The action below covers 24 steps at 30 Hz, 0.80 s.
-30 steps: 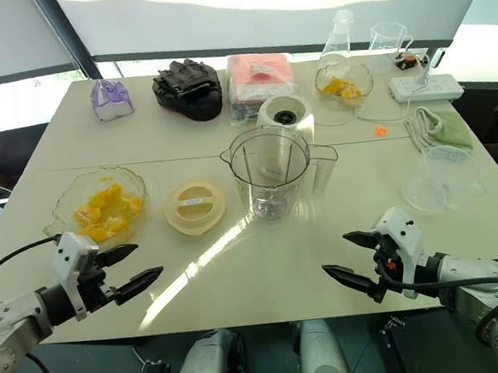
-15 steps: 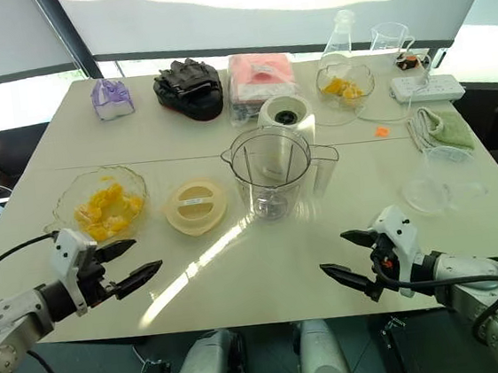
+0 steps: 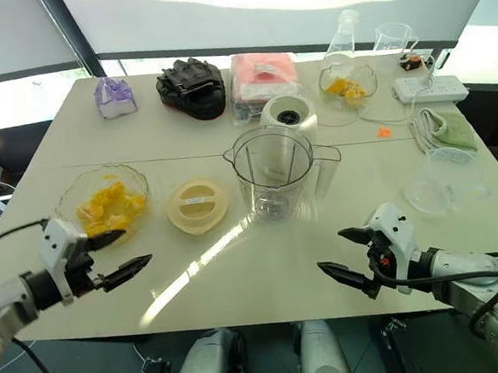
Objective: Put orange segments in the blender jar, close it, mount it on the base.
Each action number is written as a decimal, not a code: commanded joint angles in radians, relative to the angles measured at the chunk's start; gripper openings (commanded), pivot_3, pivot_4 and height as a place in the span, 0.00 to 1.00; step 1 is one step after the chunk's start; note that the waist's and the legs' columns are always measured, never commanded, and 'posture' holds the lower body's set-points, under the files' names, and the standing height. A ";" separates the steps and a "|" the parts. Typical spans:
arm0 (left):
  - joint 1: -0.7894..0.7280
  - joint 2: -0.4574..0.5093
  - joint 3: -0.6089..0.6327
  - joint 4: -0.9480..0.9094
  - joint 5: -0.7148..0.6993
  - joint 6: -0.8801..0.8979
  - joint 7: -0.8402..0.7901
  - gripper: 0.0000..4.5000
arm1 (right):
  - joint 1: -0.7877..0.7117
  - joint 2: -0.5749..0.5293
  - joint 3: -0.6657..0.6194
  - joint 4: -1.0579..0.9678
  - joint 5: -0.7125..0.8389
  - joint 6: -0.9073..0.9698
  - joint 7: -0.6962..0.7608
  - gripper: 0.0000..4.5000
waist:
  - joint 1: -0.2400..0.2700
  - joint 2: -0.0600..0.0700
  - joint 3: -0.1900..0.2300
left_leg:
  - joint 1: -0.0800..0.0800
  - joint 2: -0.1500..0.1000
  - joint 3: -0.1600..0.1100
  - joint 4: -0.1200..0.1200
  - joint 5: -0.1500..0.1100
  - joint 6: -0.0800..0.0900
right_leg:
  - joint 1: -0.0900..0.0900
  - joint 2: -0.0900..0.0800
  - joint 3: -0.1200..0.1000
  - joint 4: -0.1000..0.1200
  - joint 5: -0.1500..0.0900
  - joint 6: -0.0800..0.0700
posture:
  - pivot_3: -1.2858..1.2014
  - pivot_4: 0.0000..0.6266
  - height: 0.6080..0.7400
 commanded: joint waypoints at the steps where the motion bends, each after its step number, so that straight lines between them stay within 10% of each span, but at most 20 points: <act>1: -0.166 0.128 -0.036 0.103 0.021 -0.037 -0.151 1.00 | -0.048 -0.075 -0.150 -0.089 0.128 0.061 0.038 0.98 | -0.004 0.001 0.000 | 0.000 0.000 0.000 0.000 -0.001 -0.001 | -0.001 0.000 -0.001 -0.002 0.000 0.000 | 0.52 0.24 1.00; 6: -0.454 0.245 -0.189 0.443 0.186 -0.242 -0.339 1.00 | -0.174 -0.133 -0.218 -0.148 0.298 0.139 -0.007 0.98 | -0.010 0.002 0.001 | -0.004 0.005 0.000 -0.002 -0.001 0.000 | 0.002 0.000 -0.012 -0.010 0.003 -0.004 | 0.52 0.24 1.00; 16: -1.025 0.107 -0.553 1.323 0.688 -1.126 -0.375 1.00 | -0.277 -0.112 -0.074 -0.239 0.407 0.182 -0.188 0.98 | -0.001 0.001 0.001 | -0.015 0.002 -0.003 0.001 -0.002 0.000 | -0.001 0.002 -0.023 -0.012 0.004 -0.003 | 0.52 0.24 1.00; 24: -1.142 -0.035 -0.632 1.605 0.841 -1.179 -0.264 1.00 | -0.253 -0.060 0.003 -0.300 0.428 0.172 -0.313 0.98 | -0.003 -0.005 -0.001 | -0.016 0.003 -0.004 0.004 -0.002 0.001 | 0.000 0.000 -0.024 -0.011 0.007 0.003 | 0.52 0.24 1.00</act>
